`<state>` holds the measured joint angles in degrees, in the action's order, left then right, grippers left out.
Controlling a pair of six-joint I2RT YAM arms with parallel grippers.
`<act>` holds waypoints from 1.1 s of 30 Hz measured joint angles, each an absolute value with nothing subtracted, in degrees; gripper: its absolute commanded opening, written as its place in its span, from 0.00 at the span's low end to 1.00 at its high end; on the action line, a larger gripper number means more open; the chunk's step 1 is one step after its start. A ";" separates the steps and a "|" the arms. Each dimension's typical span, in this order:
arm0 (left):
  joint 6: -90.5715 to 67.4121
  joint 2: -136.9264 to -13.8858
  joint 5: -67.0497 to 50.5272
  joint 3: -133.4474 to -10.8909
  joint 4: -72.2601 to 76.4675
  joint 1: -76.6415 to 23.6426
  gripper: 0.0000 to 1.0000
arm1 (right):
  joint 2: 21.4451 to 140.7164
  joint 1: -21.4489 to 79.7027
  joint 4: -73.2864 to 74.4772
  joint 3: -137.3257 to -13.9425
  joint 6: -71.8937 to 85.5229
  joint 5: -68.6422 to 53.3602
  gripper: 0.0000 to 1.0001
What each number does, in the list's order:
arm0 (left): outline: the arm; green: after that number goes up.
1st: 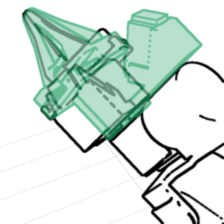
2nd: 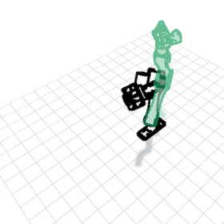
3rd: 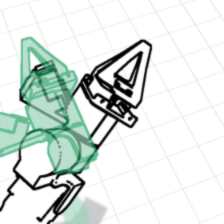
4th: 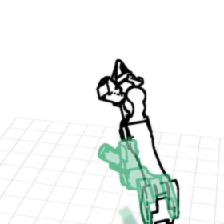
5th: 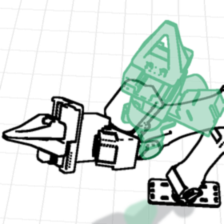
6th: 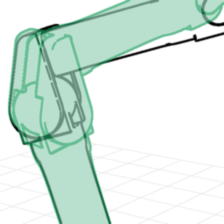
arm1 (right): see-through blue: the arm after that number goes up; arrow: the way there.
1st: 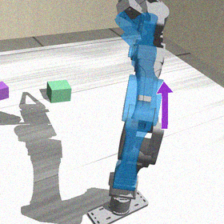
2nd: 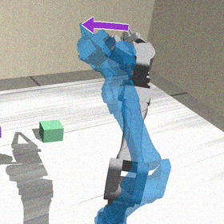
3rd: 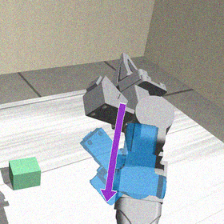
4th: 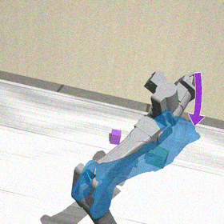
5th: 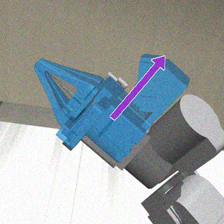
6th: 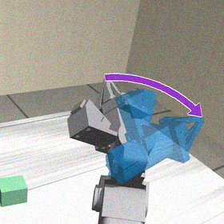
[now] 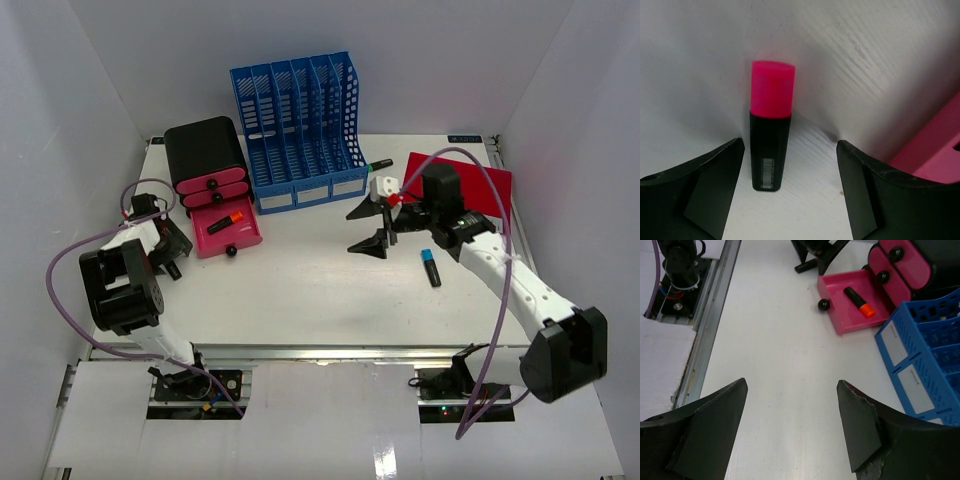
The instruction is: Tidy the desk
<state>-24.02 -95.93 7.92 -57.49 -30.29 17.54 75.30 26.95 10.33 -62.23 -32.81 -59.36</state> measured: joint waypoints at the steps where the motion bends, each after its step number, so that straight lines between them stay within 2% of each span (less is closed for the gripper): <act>1: -23.16 -96.87 7.88 -57.85 -29.91 17.88 0.85 | 72.98 25.76 9.36 -60.38 -32.21 -60.24 0.79; 5: -20.98 -99.51 7.23 -60.22 -28.82 19.75 0.76 | 67.25 21.43 6.02 -54.93 -30.16 -63.83 0.78; 9: -20.08 -101.55 6.84 -62.22 -27.97 21.02 0.57 | 66.98 18.21 4.82 -53.30 -28.93 -66.73 0.78; 12: -20.01 -102.37 6.87 -62.99 -27.40 21.65 0.46 | 66.98 17.37 4.33 -52.74 -28.80 -68.02 0.78; 14: -20.02 -102.45 6.99 -62.99 -27.02 21.93 0.43 | 66.98 17.37 4.29 -52.64 -28.83 -68.56 0.77; 22: -20.81 -100.92 6.06 -60.78 -24.33 22.31 0.10 | 66.98 17.29 4.35 -52.64 -29.31 -69.25 0.77; 27: -23.01 -96.55 -0.18 -56.00 -22.12 22.61 0.08 | 67.01 16.81 4.50 -52.64 -30.15 -69.25 0.77; 33: -29.66 -81.47 -14.57 -47.59 -22.37 22.22 0.07 | 67.68 15.18 4.54 -52.64 -30.44 -69.60 0.76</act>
